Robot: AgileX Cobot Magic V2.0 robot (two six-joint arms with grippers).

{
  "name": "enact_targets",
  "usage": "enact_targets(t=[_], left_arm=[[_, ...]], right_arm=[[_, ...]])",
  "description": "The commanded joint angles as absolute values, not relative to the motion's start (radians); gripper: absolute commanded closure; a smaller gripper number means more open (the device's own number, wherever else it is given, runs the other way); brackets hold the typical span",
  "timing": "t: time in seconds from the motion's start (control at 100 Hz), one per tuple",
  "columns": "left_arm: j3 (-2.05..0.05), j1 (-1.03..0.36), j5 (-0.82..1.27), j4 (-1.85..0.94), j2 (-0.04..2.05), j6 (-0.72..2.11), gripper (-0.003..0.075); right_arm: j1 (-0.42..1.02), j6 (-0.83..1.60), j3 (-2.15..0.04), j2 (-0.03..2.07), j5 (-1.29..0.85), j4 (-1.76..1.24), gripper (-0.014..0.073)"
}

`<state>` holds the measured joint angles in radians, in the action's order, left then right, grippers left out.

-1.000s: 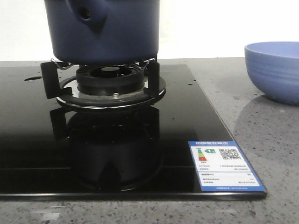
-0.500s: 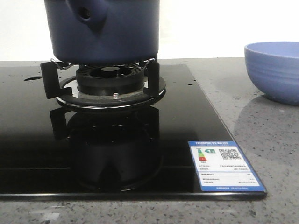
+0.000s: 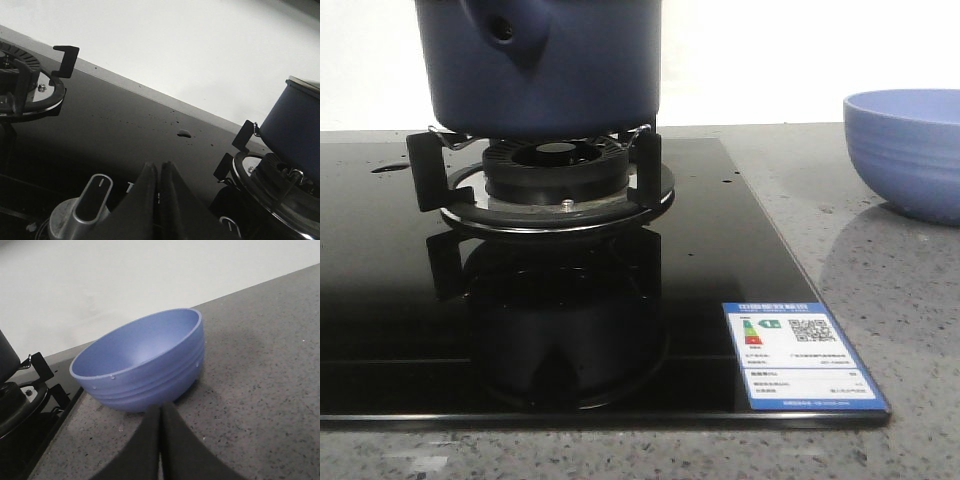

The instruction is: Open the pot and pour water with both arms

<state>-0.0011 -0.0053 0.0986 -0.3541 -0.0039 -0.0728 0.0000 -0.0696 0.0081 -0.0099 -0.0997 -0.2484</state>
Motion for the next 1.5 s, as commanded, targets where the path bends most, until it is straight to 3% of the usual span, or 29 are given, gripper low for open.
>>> enact_targets(t=[0.0, 0.35, 0.64, 0.82, 1.01, 1.17, 1.36, 1.44, 1.49], left_arm=[[0.033, -0.012, 0.037, -0.359, -0.03, -0.077, 0.0741], [0.033, -0.012, 0.037, -0.389, -0.03, -0.079, 0.0741], [0.007, -0.012, 0.052, -0.802, -0.03, -0.079, 0.0741], [-0.173, -0.012, 0.24, -0.732, -0.007, 0.116, 0.0741], [-0.437, -0.012, 0.436, -0.728, 0.15, 0.428, 0.0741], [-0.564, -0.135, 0.441, -0.732, 0.277, 0.471, 0.074], [-0.611, -0.307, 0.45, -0.672, 0.39, 0.513, 0.0739], [-0.619, -0.351, 0.424, -0.689, 0.431, 0.515, 0.0738], [-0.622, -0.373, 0.398, -0.691, 0.453, 0.515, 0.0735]], right_arm=[[-0.005, -0.066, 0.032, -0.028, -0.02, -0.241, 0.0655], [-0.005, -0.066, 0.032, -0.028, -0.014, -0.276, 0.0655], [-0.005, -0.066, -0.002, -0.028, -0.044, -0.606, 0.0655], [-0.005, -0.064, -0.157, 0.002, -0.176, -0.52, 0.0654], [-0.005, -0.062, -0.411, 0.192, -0.366, -0.22, 0.0654], [0.005, -0.062, -0.582, 0.396, -0.553, -0.027, 0.0656], [0.093, 0.036, -0.652, 0.494, -0.576, -0.044, 0.0651], [0.13, 0.043, -0.667, 0.503, -0.598, -0.053, 0.0604], [0.15, 0.043, -0.674, 0.508, -0.621, -0.055, 0.0529]])
